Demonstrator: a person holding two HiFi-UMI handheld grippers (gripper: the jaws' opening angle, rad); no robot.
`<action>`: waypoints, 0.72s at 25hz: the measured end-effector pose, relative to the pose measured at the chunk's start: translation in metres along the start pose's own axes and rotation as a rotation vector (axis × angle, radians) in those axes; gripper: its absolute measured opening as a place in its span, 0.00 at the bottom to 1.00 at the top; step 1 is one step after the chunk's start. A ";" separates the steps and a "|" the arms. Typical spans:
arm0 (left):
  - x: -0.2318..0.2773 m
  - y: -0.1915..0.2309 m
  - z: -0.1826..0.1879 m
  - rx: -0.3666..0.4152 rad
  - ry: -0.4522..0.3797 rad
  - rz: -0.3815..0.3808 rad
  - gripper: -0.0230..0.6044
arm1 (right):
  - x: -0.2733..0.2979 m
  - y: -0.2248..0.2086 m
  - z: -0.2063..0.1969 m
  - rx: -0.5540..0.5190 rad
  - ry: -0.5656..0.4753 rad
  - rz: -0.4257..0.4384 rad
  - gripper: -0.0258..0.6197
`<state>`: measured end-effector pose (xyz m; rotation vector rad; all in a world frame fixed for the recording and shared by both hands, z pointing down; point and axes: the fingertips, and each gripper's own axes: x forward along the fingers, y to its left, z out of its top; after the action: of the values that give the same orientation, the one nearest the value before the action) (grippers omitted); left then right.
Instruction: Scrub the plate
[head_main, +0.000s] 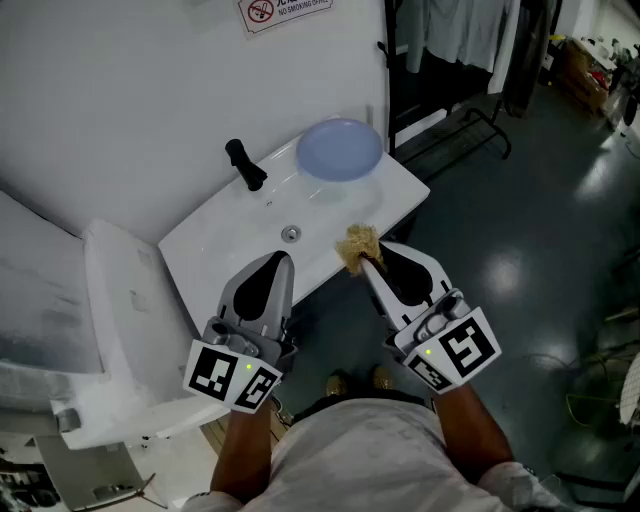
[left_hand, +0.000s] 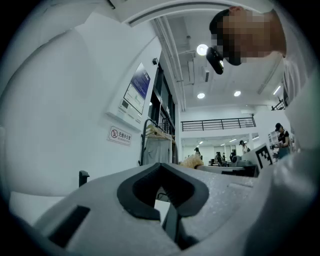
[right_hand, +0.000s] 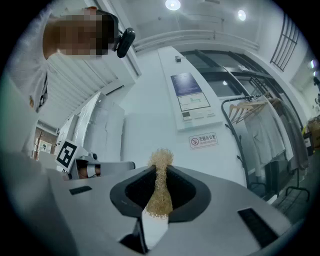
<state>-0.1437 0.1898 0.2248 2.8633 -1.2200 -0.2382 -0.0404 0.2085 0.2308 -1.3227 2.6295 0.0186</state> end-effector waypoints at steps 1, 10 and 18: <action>0.000 -0.001 0.000 0.000 0.000 0.001 0.06 | -0.001 -0.001 0.000 -0.001 0.001 0.000 0.13; 0.005 -0.004 -0.002 0.008 0.012 0.016 0.06 | -0.006 -0.008 0.004 0.029 -0.026 0.012 0.13; 0.019 -0.009 -0.010 0.014 0.024 0.059 0.06 | -0.016 -0.031 0.004 0.029 -0.015 0.025 0.13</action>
<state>-0.1229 0.1826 0.2311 2.8284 -1.3041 -0.1934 -0.0060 0.2028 0.2325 -1.2758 2.6235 -0.0057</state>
